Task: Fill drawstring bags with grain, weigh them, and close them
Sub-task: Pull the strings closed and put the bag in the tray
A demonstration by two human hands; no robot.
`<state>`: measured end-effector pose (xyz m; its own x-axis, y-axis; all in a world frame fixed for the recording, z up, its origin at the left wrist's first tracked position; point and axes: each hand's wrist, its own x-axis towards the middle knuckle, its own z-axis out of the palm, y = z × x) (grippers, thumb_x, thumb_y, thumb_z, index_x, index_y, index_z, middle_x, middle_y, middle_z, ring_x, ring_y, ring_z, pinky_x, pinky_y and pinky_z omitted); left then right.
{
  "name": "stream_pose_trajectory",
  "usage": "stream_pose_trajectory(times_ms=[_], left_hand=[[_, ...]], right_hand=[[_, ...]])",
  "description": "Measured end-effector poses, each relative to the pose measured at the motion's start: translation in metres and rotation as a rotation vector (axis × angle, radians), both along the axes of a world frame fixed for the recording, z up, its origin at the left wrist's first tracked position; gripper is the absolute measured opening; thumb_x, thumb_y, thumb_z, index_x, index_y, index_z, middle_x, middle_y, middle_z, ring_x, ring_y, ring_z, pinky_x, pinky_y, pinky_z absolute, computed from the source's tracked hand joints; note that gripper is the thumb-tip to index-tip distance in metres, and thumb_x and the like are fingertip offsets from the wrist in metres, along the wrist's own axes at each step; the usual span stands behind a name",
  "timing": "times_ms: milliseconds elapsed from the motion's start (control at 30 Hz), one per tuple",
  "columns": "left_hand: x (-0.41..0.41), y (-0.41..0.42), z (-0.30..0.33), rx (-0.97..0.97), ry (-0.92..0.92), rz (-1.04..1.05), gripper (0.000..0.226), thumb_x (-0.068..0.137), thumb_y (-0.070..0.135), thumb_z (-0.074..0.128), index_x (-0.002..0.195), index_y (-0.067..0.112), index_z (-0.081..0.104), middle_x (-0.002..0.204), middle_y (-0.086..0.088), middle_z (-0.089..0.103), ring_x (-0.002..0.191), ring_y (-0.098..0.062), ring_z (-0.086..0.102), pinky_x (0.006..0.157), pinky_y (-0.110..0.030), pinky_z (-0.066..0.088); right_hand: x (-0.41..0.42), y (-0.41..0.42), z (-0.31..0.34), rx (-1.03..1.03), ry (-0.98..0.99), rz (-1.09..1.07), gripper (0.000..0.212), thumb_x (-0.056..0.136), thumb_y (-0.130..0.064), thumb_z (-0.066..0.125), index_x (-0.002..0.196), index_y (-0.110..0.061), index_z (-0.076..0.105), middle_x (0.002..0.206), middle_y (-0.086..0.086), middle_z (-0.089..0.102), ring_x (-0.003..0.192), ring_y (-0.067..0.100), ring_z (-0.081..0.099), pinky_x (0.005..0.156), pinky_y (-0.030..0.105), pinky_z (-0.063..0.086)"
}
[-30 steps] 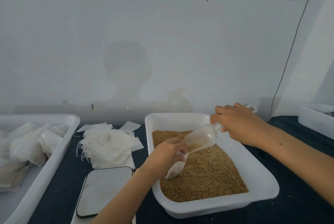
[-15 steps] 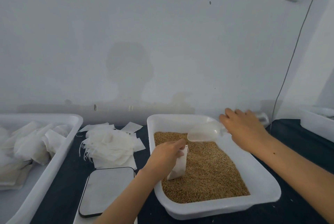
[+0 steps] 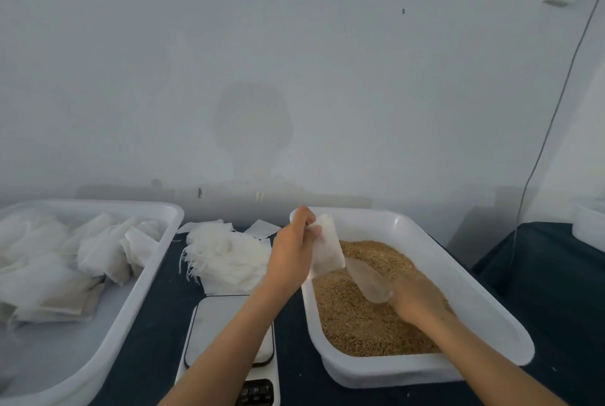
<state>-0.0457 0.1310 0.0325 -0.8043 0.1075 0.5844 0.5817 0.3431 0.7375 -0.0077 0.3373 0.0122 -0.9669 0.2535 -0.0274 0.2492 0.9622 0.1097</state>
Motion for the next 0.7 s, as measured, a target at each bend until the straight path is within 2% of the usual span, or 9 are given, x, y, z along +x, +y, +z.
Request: stream_pose_trajectory(times_ms=[33,100,167,233,300,433,533,600,700], left_hand=[[0.000,-0.008,0.007,0.042,0.005,-0.011,0.018,0.097,0.012,0.045,0.081,0.017,0.038,0.063,0.005,0.045,0.055,-0.009,0.033,0.050,-0.017,0.027],[0.002,-0.027,0.020,0.139,-0.019,-0.054,0.021,0.095,0.011,0.050,0.078,0.020,0.041,0.068,-0.001,0.051,0.058,-0.011,0.037,0.056,-0.022,0.031],[0.006,-0.049,0.030,0.197,-0.028,-0.108,0.021,0.092,0.009,0.055,0.077,0.019,0.044,0.067,0.002,0.051,0.062,-0.013,0.040,0.061,-0.027,0.033],[0.010,-0.070,0.036,0.203,-0.042,-0.162,0.020,0.091,0.006,0.058,0.076,0.013,0.047,0.064,0.006,0.048,0.063,-0.016,0.040,0.062,-0.030,0.034],[0.015,-0.090,0.037,0.210,-0.071,-0.201,0.019,0.089,0.003,0.060,0.075,0.009,0.048,0.066,0.001,0.048,0.064,-0.017,0.040,0.061,-0.032,0.034],[0.025,-0.120,0.017,0.186,-0.151,-0.124,0.013,0.087,0.001,0.062,0.078,0.003,0.052,0.073,-0.005,0.053,0.066,-0.018,0.049,0.062,-0.027,0.039],[0.028,-0.131,-0.009,0.165,-0.213,0.008,0.015,0.085,0.001,0.063,0.076,0.011,0.056,0.076,0.006,0.059,0.068,-0.015,0.055,0.060,-0.019,0.043],[0.027,-0.134,-0.027,0.128,-0.241,0.091,0.020,0.084,0.001,0.063,0.074,0.017,0.056,0.078,0.008,0.060,0.063,-0.010,0.054,0.055,-0.012,0.039],[0.023,-0.133,-0.051,0.053,-0.311,0.138,0.015,0.085,0.003,0.062,0.077,0.016,0.058,0.079,0.006,0.061,0.060,-0.007,0.049,0.053,-0.008,0.037]], right_hand=[[-0.002,-0.005,0.006,0.000,0.014,0.014,0.023,0.095,-0.010,0.044,0.074,-0.020,0.045,0.094,-0.002,0.054,0.078,0.011,0.053,0.062,0.022,0.039],[-0.006,-0.020,0.017,-0.183,0.226,0.135,0.014,0.098,-0.016,0.041,0.090,-0.017,0.053,0.097,-0.003,0.055,0.080,0.010,0.053,0.063,0.022,0.039],[-0.005,-0.047,0.032,-0.694,0.380,0.256,0.023,0.098,-0.032,0.045,0.116,-0.022,0.056,0.113,-0.007,0.060,0.097,0.007,0.056,0.074,0.016,0.042],[0.002,-0.084,0.044,-1.274,0.261,0.368,0.036,0.087,-0.045,0.053,0.116,-0.025,0.058,0.118,-0.008,0.064,0.108,0.006,0.059,0.088,0.021,0.046],[0.005,-0.118,0.043,-1.500,0.133,0.415,0.040,0.083,-0.041,0.060,0.116,-0.019,0.060,0.112,-0.003,0.068,0.105,0.010,0.064,0.091,0.027,0.051],[0.006,-0.168,0.023,-1.554,0.172,0.376,0.016,0.087,-0.010,0.065,0.101,-0.001,0.066,0.096,0.011,0.072,0.081,0.015,0.070,0.066,0.022,0.057],[0.003,-0.189,0.000,-1.310,0.280,0.381,0.023,0.090,-0.009,0.061,0.082,0.012,0.060,0.086,0.029,0.064,0.076,0.033,0.065,0.068,0.043,0.057],[0.000,-0.195,-0.015,-1.137,0.319,0.429,0.036,0.090,-0.009,0.061,0.059,0.000,0.045,0.061,0.019,0.050,0.062,0.029,0.052,0.064,0.044,0.051],[-0.004,-0.196,-0.035,-0.955,0.337,0.494,0.046,0.088,0.000,0.055,0.054,-0.016,0.029,0.052,-0.002,0.030,0.054,0.010,0.030,0.053,0.029,0.025]])
